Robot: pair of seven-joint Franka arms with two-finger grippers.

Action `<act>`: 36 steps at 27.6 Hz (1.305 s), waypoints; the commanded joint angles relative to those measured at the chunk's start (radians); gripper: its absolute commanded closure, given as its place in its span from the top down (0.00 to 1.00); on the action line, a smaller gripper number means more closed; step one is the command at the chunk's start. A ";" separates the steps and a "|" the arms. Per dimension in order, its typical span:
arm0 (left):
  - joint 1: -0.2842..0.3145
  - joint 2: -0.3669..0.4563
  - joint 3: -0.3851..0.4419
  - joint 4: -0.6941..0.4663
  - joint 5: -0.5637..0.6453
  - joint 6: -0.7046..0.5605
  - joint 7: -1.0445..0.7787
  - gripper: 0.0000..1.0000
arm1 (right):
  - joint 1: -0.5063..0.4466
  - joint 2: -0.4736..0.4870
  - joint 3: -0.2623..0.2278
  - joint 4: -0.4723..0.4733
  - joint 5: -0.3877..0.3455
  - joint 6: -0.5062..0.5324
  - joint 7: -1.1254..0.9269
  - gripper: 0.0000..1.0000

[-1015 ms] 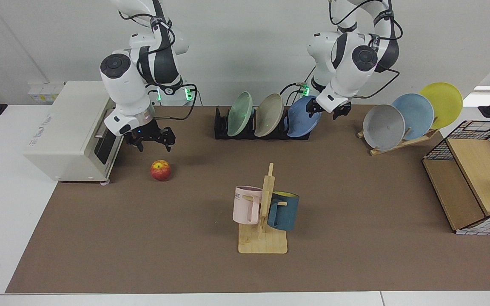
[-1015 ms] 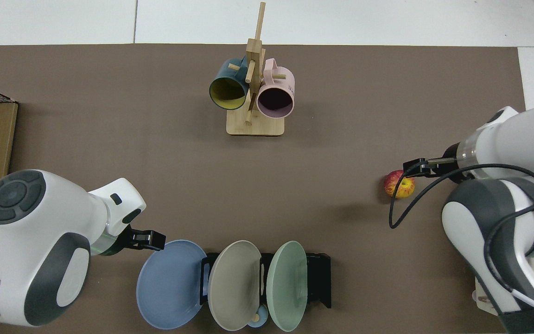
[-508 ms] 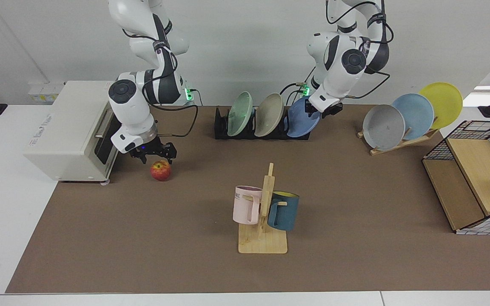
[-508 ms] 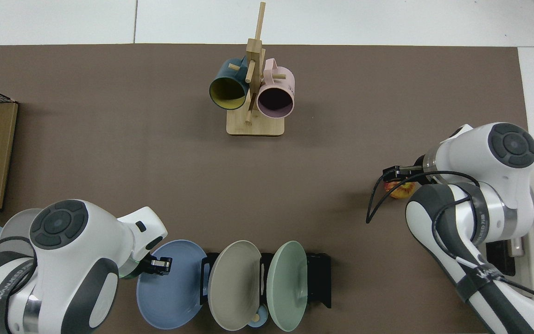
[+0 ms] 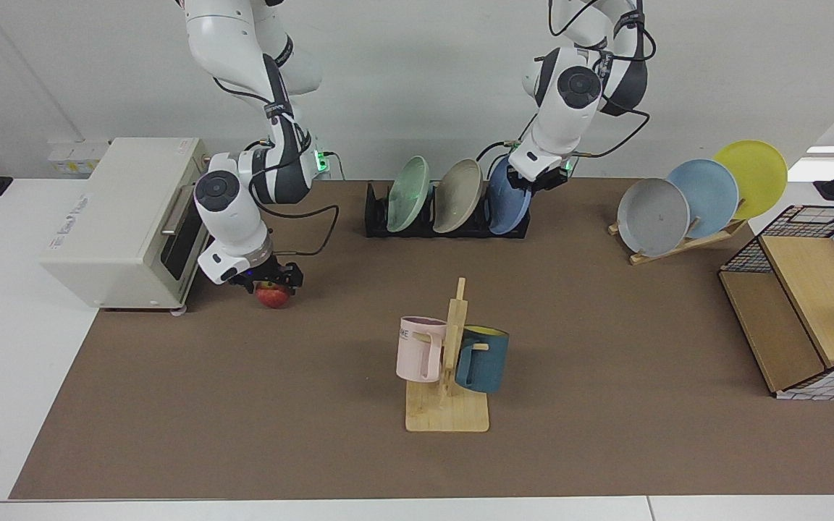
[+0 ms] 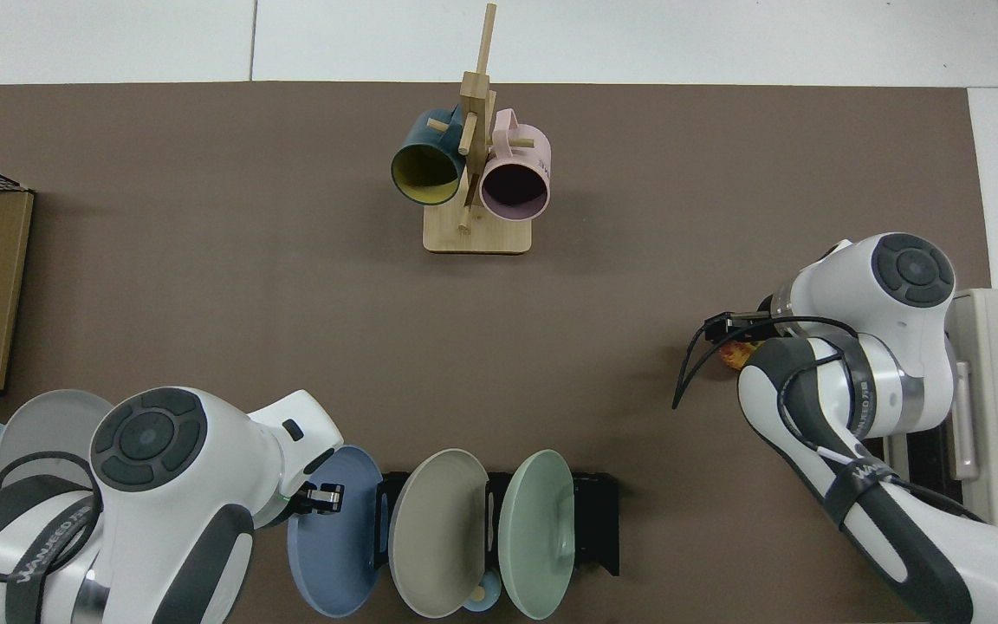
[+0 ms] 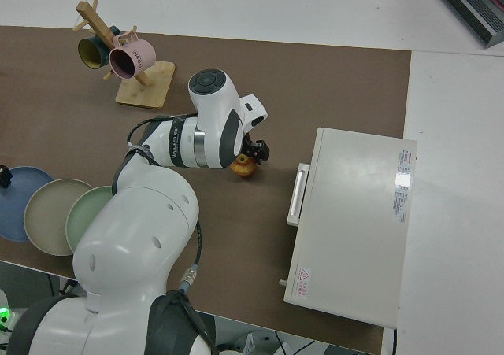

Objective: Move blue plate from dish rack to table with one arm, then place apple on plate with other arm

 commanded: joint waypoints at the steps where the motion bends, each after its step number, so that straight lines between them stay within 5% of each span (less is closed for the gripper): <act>1: 0.003 0.001 0.002 0.090 0.086 -0.057 -0.025 0.00 | -0.014 0.012 0.009 -0.035 -0.002 0.057 0.015 1.00; 8: 0.017 0.010 0.031 0.184 0.164 -0.072 -0.014 0.00 | -0.010 0.016 0.009 -0.058 -0.002 0.063 0.050 0.96; 14: 0.019 0.074 0.093 0.254 0.154 -0.037 0.027 0.00 | -0.004 0.015 0.009 -0.052 -0.003 0.048 0.044 0.14; 16: 0.019 0.105 0.119 0.280 0.134 -0.008 0.030 0.00 | -0.004 0.009 0.009 -0.049 -0.003 0.042 0.047 0.01; 28: 0.019 0.259 0.196 0.281 -0.242 0.252 0.197 0.00 | -0.011 -0.120 0.006 0.040 -0.005 -0.157 0.041 0.00; 36: 0.019 0.404 0.102 0.278 -0.424 0.390 0.257 0.00 | -0.016 -0.191 0.000 0.166 -0.009 -0.389 0.041 0.00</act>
